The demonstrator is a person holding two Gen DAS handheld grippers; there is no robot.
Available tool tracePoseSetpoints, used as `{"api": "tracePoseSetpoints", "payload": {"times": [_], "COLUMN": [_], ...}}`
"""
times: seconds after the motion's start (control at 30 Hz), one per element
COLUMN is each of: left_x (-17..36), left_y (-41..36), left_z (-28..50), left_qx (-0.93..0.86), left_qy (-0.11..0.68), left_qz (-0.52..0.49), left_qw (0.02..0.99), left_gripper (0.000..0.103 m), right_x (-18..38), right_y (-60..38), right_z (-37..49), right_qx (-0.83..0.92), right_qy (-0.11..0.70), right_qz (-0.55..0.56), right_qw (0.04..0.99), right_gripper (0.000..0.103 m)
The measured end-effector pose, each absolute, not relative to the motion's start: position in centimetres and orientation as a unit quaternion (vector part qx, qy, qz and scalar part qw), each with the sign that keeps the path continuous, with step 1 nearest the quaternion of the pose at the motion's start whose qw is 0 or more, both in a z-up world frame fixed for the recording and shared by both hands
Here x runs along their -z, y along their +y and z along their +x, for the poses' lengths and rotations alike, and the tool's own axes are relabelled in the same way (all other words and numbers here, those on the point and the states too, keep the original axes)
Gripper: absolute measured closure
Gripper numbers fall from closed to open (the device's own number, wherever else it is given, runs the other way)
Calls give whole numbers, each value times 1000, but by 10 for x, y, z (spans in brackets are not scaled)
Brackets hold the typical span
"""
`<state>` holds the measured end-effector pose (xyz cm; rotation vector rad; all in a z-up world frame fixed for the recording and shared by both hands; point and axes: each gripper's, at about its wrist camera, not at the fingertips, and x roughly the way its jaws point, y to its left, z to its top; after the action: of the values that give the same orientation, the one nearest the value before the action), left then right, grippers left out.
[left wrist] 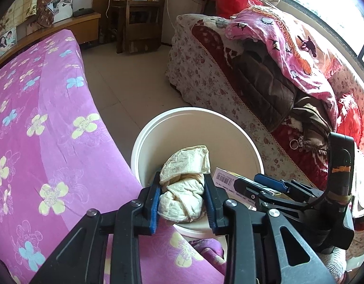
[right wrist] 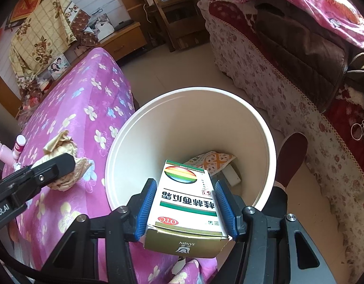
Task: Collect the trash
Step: 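Carry the beige paper and medicine box over the white bin with both grippers, then open both grippers over the white bin to drop paper and box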
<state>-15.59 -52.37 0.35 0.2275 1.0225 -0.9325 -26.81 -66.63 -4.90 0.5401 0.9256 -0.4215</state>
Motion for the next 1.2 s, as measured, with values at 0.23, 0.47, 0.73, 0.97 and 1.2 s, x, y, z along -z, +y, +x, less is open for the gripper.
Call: {"api": "tracePoseSetpoints", "payload": {"times": [0.23,0.47,0.73,0.97,1.2], "left_x": [-3,-2,-6,-14,-24], "left_y": [-519,-514,-507,-494,-470], "left_z": [-150,-147,-150,-148,-142], "left_qx": [424,420,417,404,385], "left_qy": [473,478,470,461,451], "left_qz": [97,92,96,95,89], "left_qw": [766,766,772,784,800], "left_gripper": [44,41,41,41,41], "right_x": [53,53,48,39,28], "right_y": [-672,-674,-664,-653,-639], "right_z": [-268,-270,-270,-270,-269], "right_qx": [205,207,203,205,200], "right_qy": [434,432,434,435,434], "right_qz": [275,288,276,254,242], "right_qw": [833,829,833,839,845], "right_gripper": [46,41,41,41,41]}}
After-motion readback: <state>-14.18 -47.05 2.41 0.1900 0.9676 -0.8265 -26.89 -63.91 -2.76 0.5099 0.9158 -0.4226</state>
